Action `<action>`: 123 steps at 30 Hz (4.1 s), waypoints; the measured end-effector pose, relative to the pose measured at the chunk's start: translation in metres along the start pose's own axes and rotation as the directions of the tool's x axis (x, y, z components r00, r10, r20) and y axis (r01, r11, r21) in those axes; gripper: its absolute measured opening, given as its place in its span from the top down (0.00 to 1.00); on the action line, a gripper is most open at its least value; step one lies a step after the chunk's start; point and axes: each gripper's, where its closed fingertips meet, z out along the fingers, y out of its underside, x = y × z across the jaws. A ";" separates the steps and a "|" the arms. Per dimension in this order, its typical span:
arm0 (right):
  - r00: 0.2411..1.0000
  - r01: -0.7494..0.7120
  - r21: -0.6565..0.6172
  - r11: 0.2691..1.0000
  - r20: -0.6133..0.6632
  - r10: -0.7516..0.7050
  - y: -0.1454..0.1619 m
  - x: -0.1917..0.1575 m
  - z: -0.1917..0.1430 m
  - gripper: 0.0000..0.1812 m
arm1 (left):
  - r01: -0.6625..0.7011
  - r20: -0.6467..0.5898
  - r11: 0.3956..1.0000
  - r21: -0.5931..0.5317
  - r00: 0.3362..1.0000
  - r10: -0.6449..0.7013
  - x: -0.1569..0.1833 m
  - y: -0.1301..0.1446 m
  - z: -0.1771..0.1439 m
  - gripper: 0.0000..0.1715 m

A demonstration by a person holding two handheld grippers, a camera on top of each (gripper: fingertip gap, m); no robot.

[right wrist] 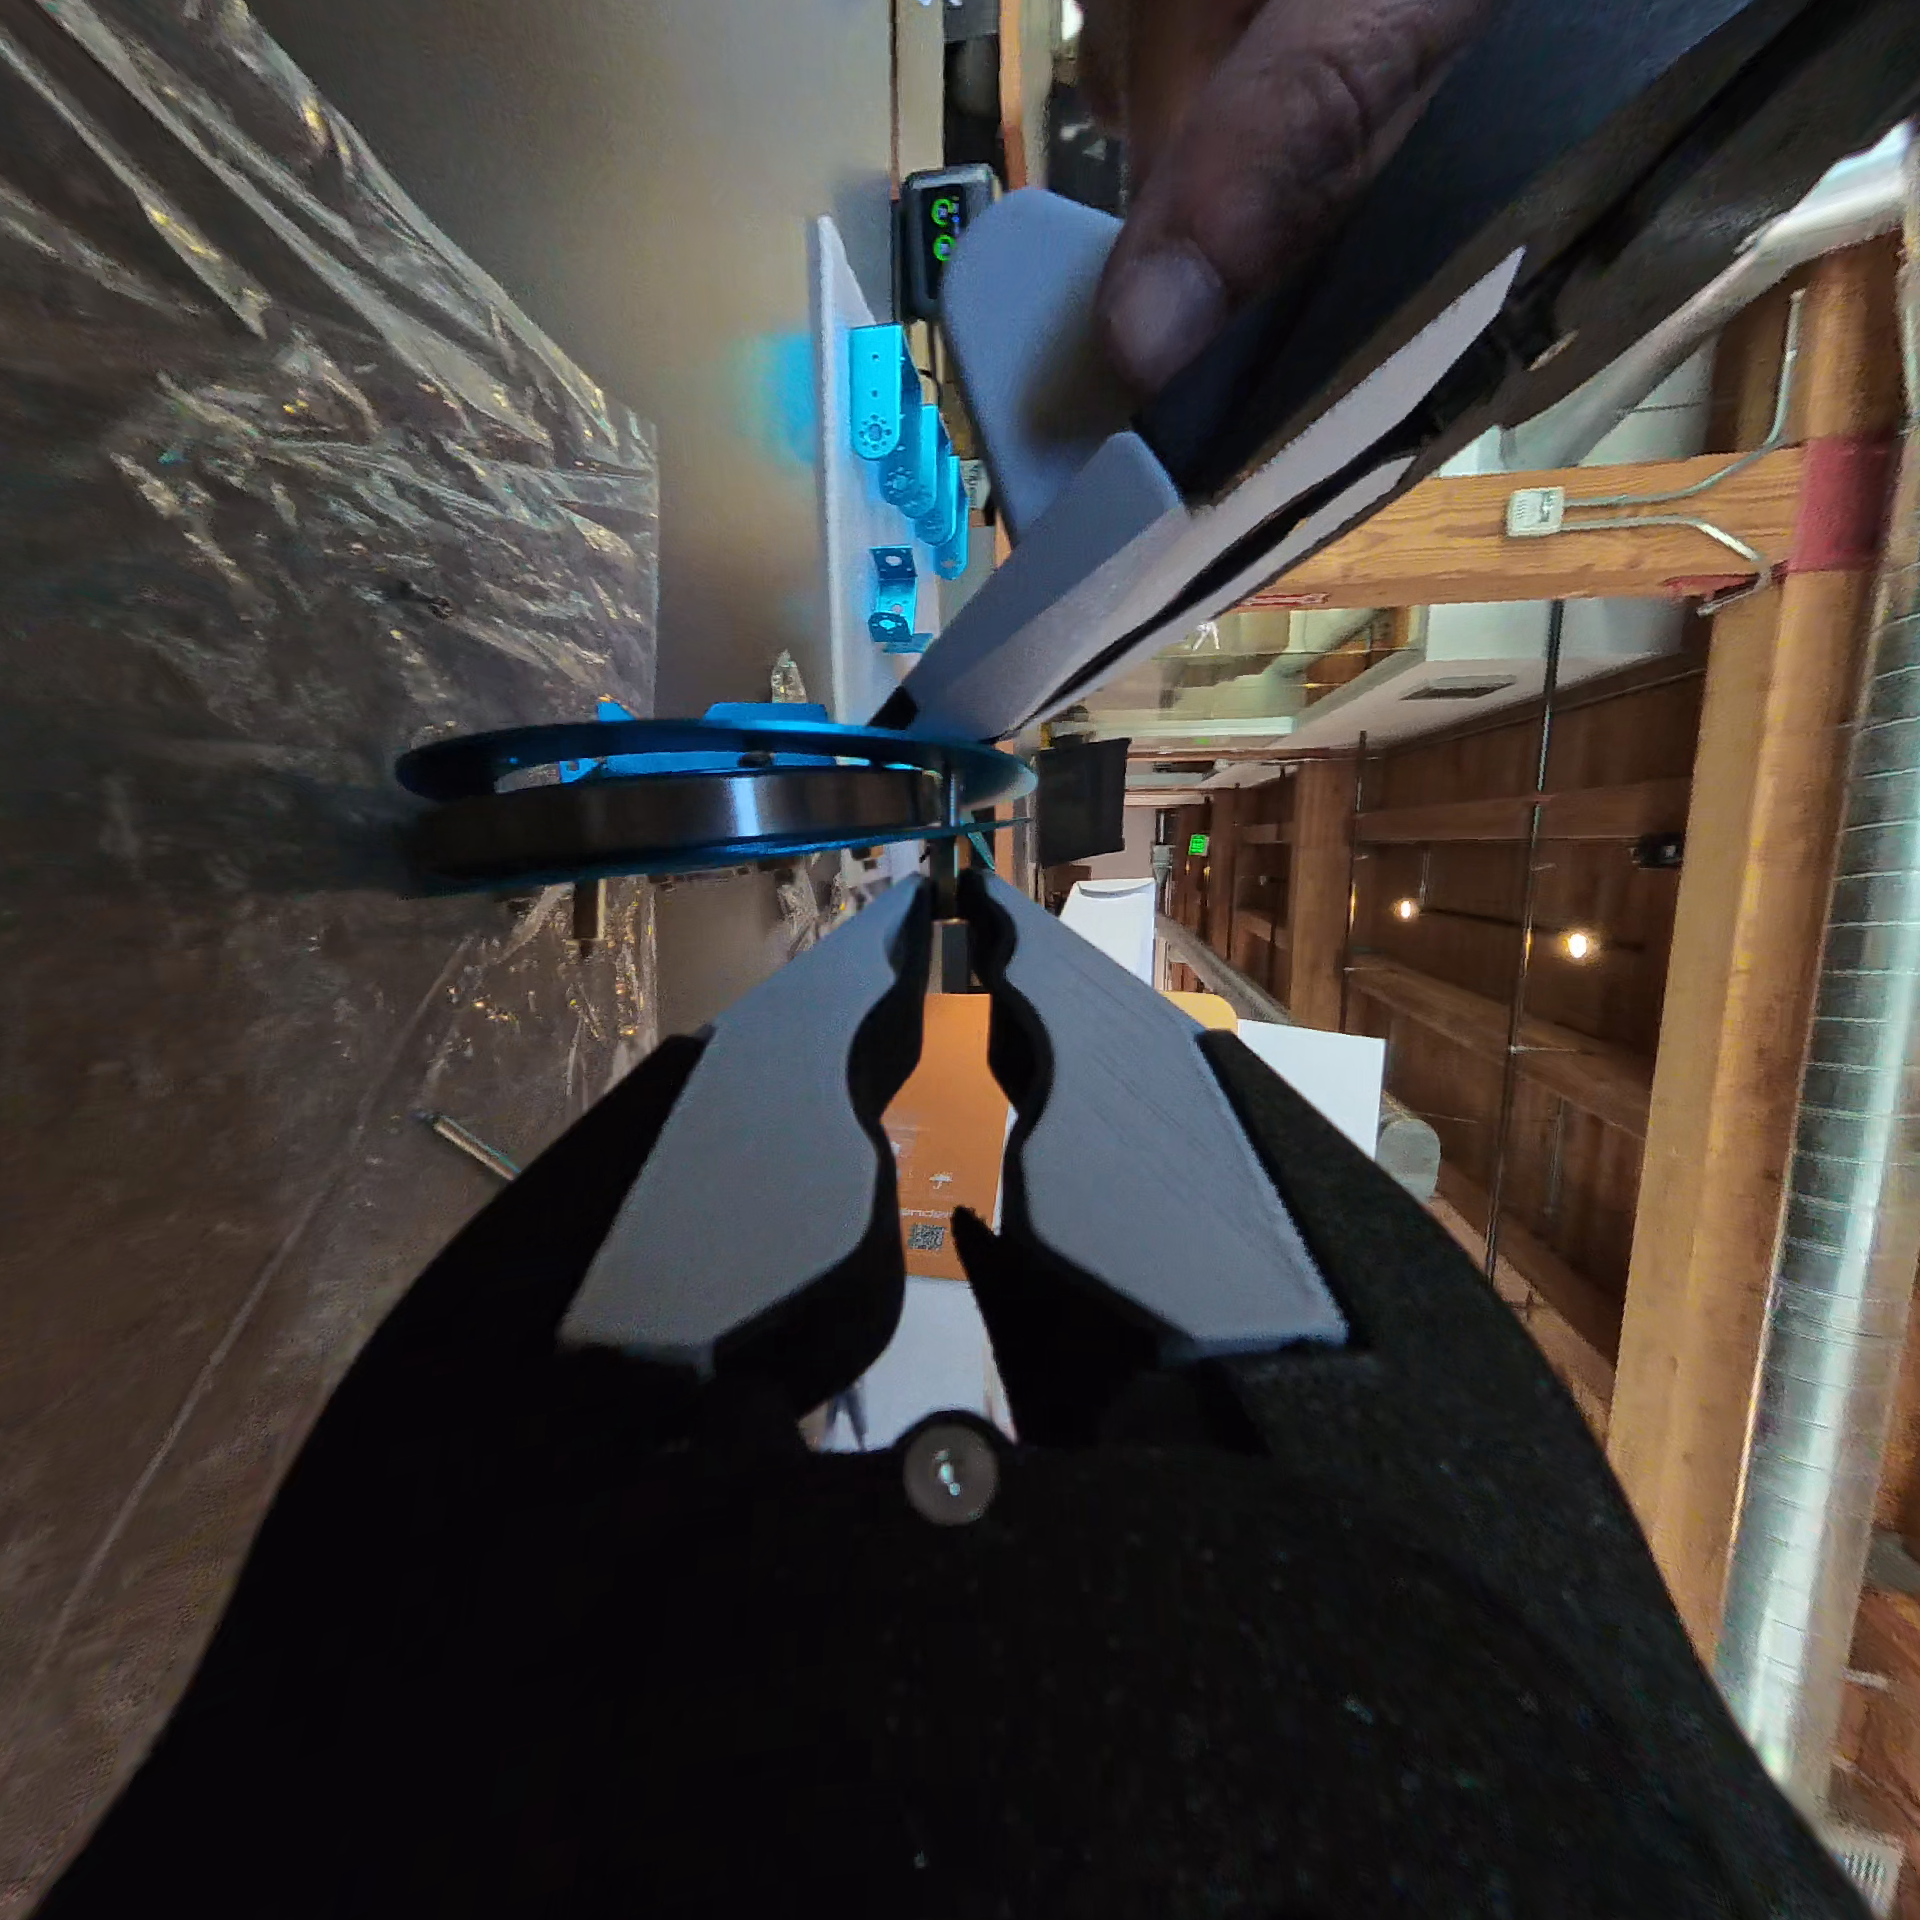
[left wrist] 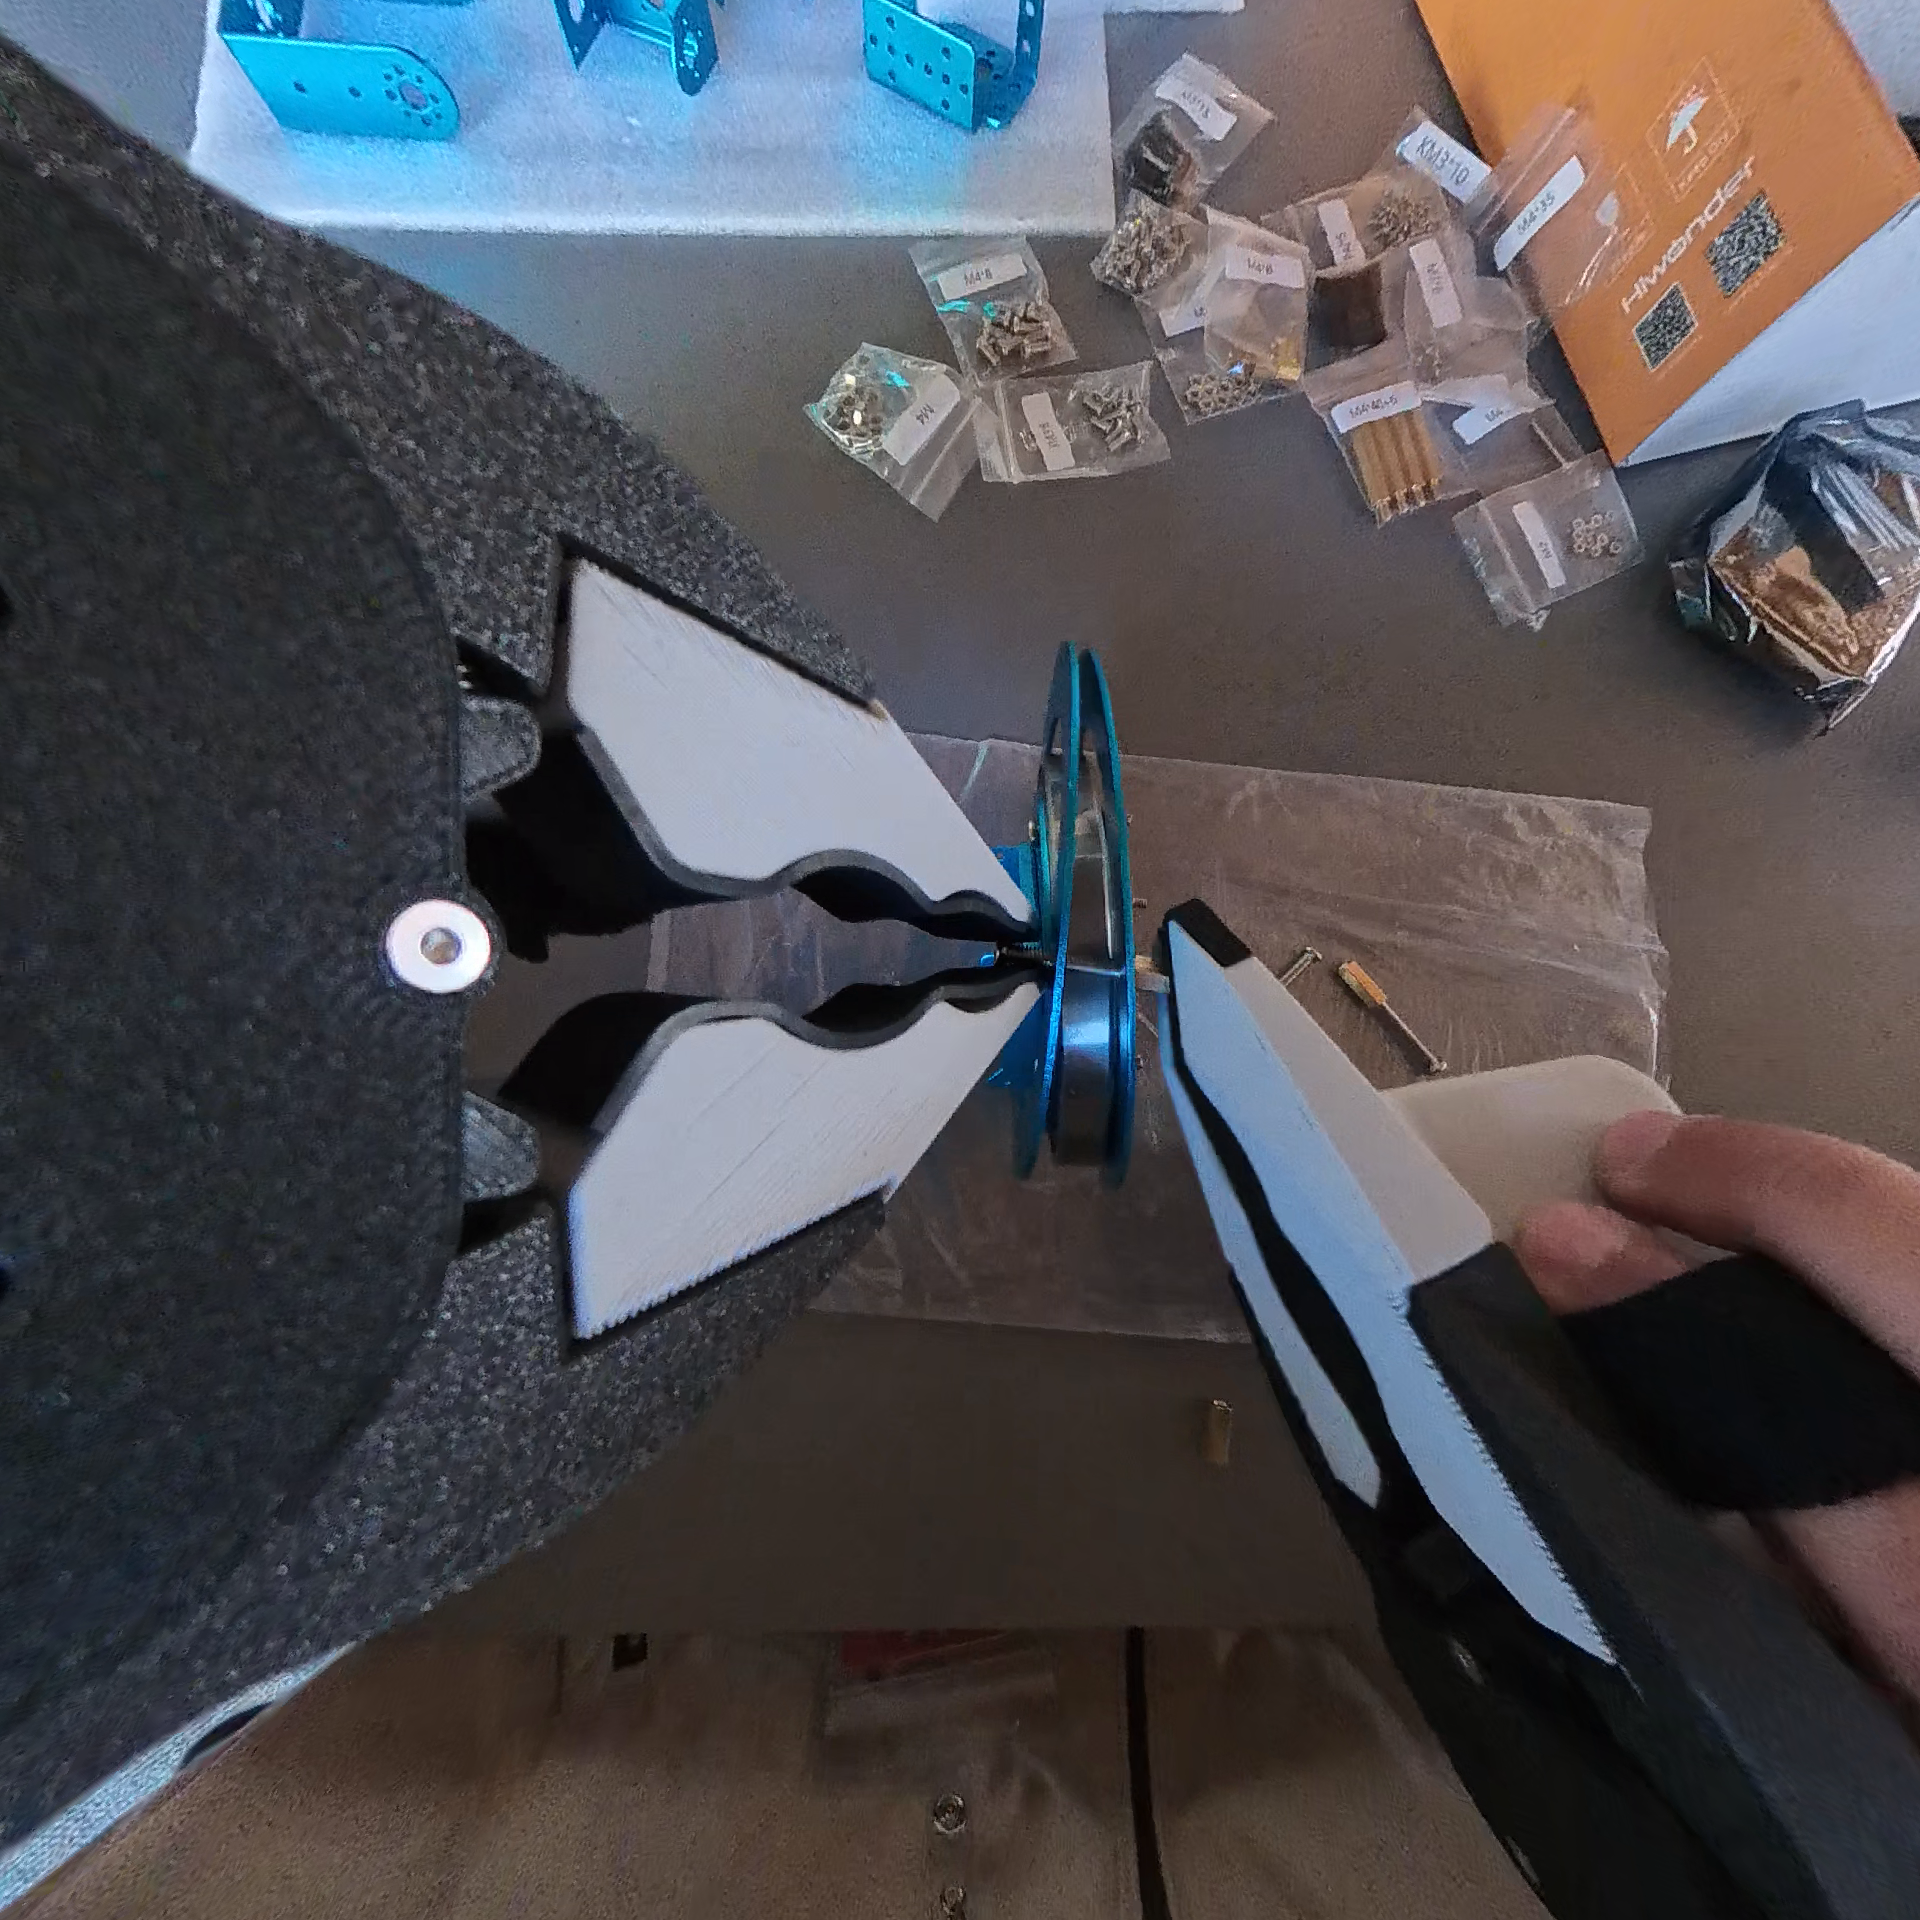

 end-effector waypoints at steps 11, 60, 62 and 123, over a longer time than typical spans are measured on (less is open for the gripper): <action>-0.059 -0.573 -0.528 0.627 0.790 0.611 -0.003 -0.019 -0.016 0.98 | -0.516 0.636 0.801 -0.304 0.516 0.573 -0.011 -0.011 -0.001 1.00; -0.733 -0.372 -0.817 0.441 0.550 0.399 -0.010 -0.018 -0.041 0.98 | -0.568 0.743 0.812 -0.135 0.485 0.462 -0.003 -0.023 0.006 0.99; -0.448 -0.533 -0.661 0.529 0.750 0.486 -0.006 -0.018 -0.036 0.96 | -0.474 0.628 0.881 -0.014 0.681 0.377 -0.001 -0.021 0.007 0.99; 0.904 -0.189 0.043 0.981 0.398 0.157 0.015 -0.002 -0.003 0.98 | -0.254 0.312 0.961 0.108 0.927 0.210 -0.008 -0.021 0.011 0.99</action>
